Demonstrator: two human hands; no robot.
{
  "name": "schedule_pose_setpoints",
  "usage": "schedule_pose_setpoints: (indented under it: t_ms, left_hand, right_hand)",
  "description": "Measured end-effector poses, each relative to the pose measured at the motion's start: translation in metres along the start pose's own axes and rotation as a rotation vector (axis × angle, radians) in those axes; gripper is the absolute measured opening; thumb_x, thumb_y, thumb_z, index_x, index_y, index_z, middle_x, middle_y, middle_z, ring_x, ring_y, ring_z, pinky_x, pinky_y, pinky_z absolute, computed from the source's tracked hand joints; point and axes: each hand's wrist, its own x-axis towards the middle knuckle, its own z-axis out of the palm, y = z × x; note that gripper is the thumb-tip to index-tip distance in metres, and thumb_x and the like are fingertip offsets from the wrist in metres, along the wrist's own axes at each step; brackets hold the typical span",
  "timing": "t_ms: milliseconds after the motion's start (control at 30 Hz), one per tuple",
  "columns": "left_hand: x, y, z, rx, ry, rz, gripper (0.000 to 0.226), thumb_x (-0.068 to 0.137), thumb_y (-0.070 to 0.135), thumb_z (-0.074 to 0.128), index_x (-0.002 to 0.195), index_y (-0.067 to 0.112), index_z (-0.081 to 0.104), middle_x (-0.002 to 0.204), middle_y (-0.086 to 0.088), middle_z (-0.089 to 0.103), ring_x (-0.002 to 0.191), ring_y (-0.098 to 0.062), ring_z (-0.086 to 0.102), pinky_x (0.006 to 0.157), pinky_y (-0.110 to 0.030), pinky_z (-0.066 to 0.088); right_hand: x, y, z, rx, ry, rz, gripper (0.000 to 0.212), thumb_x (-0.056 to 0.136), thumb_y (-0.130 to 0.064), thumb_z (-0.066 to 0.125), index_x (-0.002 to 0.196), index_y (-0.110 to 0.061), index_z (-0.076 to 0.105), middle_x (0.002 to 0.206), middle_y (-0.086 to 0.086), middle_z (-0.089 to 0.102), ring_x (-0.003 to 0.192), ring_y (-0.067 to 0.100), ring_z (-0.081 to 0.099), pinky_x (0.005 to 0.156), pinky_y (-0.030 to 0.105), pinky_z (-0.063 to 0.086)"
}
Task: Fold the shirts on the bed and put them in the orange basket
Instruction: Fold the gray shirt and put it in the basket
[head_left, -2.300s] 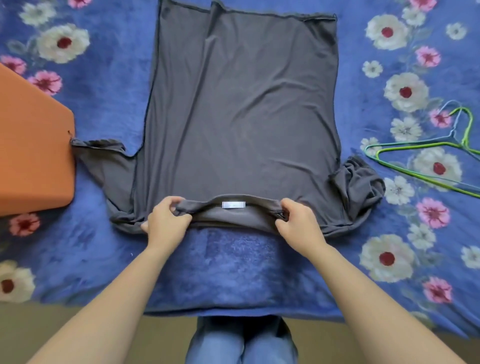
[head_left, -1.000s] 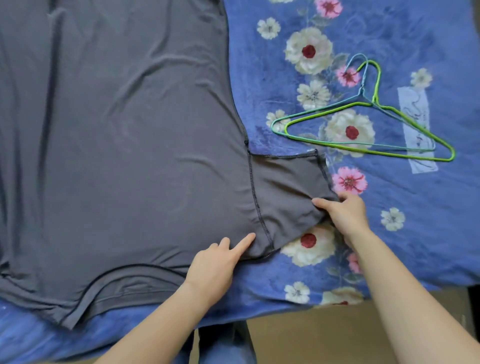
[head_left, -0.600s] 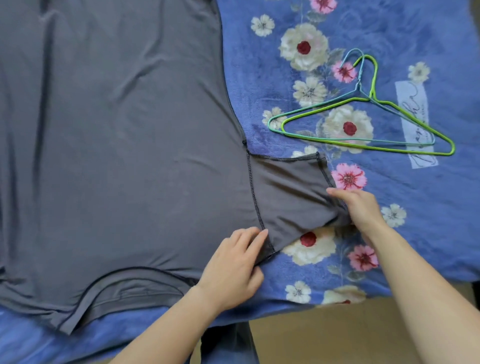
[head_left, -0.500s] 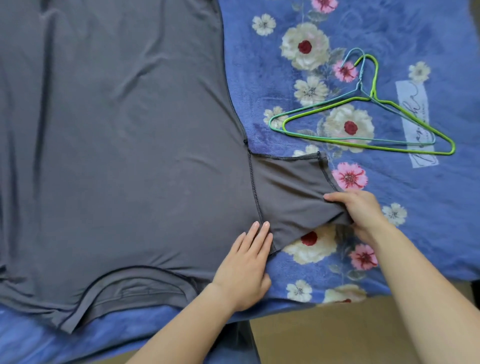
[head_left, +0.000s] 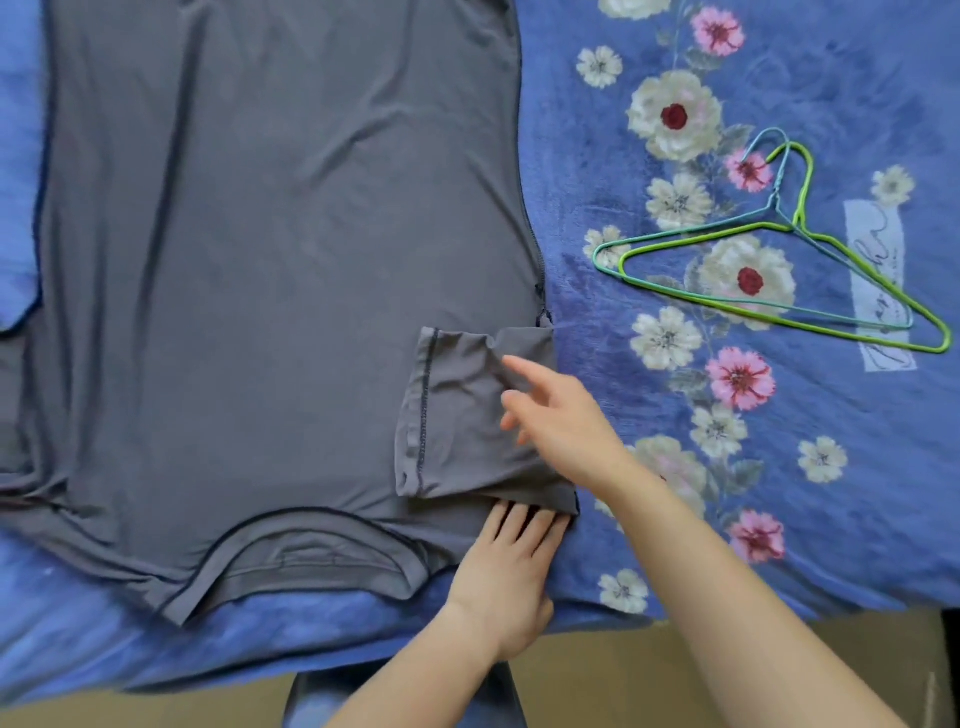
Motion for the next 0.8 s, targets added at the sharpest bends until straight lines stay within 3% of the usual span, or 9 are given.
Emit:
schedule_pose_setpoints:
  t_ms: [133, 233, 333, 400, 500, 600, 667, 733, 800]
  left_hand:
    - [-0.006, -0.004, -0.002, 0.005, 0.017, 0.076, 0.072, 0.058, 0.035, 0.035, 0.122, 0.018, 0.064, 0.130, 0.003, 0.058, 0.119, -0.020, 0.049, 0.106, -0.039, 0.034]
    - [-0.018, -0.012, -0.019, -0.207, 0.261, 0.056, 0.037, 0.067, 0.025, 0.039, 0.088, 0.027, 0.069, 0.108, 0.010, 0.064, 0.094, -0.011, 0.061, 0.076, -0.027, 0.054]
    - [-0.028, -0.033, -0.047, -0.454, 0.662, -0.366, 0.013, 0.075, 0.022, 0.046, 0.086, 0.021, 0.054, 0.089, 0.007, 0.050, 0.081, -0.013, 0.047, 0.074, -0.024, 0.040]
    - [-0.030, -0.050, -0.067, -0.528, 0.776, -0.704, 0.027, 0.078, 0.033, 0.050, 0.101, 0.019, 0.051, 0.099, 0.006, 0.044, 0.091, -0.010, 0.038, 0.082, -0.020, 0.029]
    - [-0.022, -0.069, -0.083, -0.817, 0.530, -0.884, 0.034, 0.082, 0.033, 0.066, 0.110, 0.023, 0.049, 0.092, 0.008, 0.057, 0.084, -0.011, 0.052, 0.076, -0.026, 0.039]
    - [-0.022, -0.077, -0.090, -0.833, 0.420, -0.795, 0.022, 0.083, 0.020, 0.067, 0.099, 0.029, 0.055, 0.067, 0.005, 0.061, 0.062, -0.008, 0.056, 0.064, -0.027, 0.045]
    - [-0.026, -0.086, -0.092, -0.837, 0.436, -0.821, 0.022, 0.084, 0.019, 0.065, 0.101, 0.028, 0.055, 0.067, 0.004, 0.061, 0.064, -0.006, 0.057, 0.061, -0.019, 0.043]
    - [-0.033, -0.092, -0.094, -0.857, 0.373, -0.831, 0.025, 0.084, 0.018, 0.065, 0.104, 0.029, 0.053, 0.069, 0.007, 0.061, 0.066, -0.003, 0.057, 0.058, -0.012, 0.040]
    - [-0.042, -0.098, -0.095, -0.879, 0.402, -0.803, 0.026, 0.084, 0.015, 0.063, 0.105, 0.027, 0.055, 0.076, 0.009, 0.061, 0.063, -0.004, 0.055, 0.062, -0.013, 0.042]
  right_hand:
    - [0.012, 0.011, -0.007, -0.252, 0.099, -0.080, 0.048, 0.091, -0.013, 0.049, 0.136, -0.029, 0.051, 0.071, 0.003, 0.064, 0.075, 0.019, 0.056, 0.073, 0.030, 0.042]
    - [0.016, 0.006, -0.006, -0.349, 0.163, -0.186, 0.048, 0.092, -0.014, 0.049, 0.138, -0.027, 0.048, 0.065, -0.008, 0.052, 0.082, 0.022, 0.055, 0.074, 0.032, 0.040]
    - [0.032, -0.005, 0.004, -0.364, 0.213, -0.224, 0.047, 0.093, -0.023, 0.050, 0.139, -0.024, 0.045, 0.067, -0.009, 0.049, 0.089, 0.027, 0.056, 0.081, 0.038, 0.044]
    - [0.043, -0.019, 0.015, -0.372, 0.171, -0.208, 0.048, 0.091, -0.032, 0.052, 0.138, -0.025, 0.045, 0.080, -0.002, 0.060, 0.098, 0.029, 0.057, 0.085, 0.039, 0.045]
    - [0.055, -0.038, 0.036, -0.493, 0.085, -0.219, 0.036, 0.087, -0.035, 0.059, 0.121, -0.022, 0.058, 0.104, 0.005, 0.066, 0.107, 0.027, 0.056, 0.083, 0.035, 0.043]
    - [0.061, -0.048, 0.048, -0.431, 0.200, -0.272, 0.012, 0.086, -0.021, 0.057, 0.096, -0.019, 0.063, 0.079, 0.000, 0.066, 0.089, 0.027, 0.060, 0.070, 0.033, 0.043]
    - [0.059, -0.047, 0.053, -0.275, 0.231, -0.240, 0.015, 0.086, -0.019, 0.058, 0.101, -0.021, 0.060, 0.065, -0.006, 0.059, 0.079, 0.022, 0.059, 0.070, 0.033, 0.044]
    - [0.052, -0.042, 0.061, -0.239, 0.196, -0.214, 0.028, 0.087, -0.017, 0.058, 0.114, -0.020, 0.052, 0.068, -0.007, 0.057, 0.079, 0.018, 0.056, 0.072, 0.031, 0.042]
    - [0.040, -0.035, 0.071, -0.276, 0.217, -0.249, 0.025, 0.088, -0.016, 0.057, 0.111, -0.018, 0.046, 0.068, -0.004, 0.054, 0.073, 0.020, 0.054, 0.068, 0.034, 0.041]
